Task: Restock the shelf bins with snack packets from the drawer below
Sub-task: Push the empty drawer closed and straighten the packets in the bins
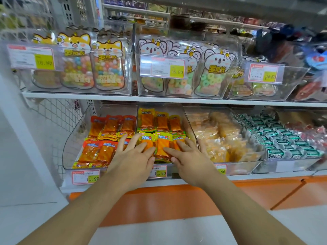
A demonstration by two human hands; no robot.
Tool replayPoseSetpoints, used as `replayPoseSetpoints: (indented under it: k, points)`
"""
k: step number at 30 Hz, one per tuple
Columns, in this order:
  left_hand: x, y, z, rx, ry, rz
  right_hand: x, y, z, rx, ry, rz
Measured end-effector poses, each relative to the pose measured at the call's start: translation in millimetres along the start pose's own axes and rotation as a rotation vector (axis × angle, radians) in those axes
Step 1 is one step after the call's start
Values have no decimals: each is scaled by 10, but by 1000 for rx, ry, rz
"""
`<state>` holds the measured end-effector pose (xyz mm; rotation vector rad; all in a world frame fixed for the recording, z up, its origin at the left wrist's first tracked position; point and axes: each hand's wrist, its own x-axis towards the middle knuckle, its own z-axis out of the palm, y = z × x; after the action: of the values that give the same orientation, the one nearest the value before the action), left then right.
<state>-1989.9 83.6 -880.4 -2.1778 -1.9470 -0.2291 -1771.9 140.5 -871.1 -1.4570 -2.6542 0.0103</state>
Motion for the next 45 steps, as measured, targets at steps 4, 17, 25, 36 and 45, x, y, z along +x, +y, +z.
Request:
replayPoseSetpoints:
  k: [4, 17, 25, 36, 45]
  points:
    - [-13, 7, -10, -10, -3, 8, 13, -5, 5, -27, 28, 5]
    - [308, -54, -229, -29, 104, -37, 293, -35, -97, -37, 166, 64]
    - [1071, -288, -205, 71, -144, -33, 892, 83, -175, -158, 62, 160]
    - [1121, -308, -83, 112, -249, -61, 1039, 147, -126, -308, -104, 138]
    - [956, -285, -186, -90, -92, -143, 950, 104, -193, -144, 44, 161]
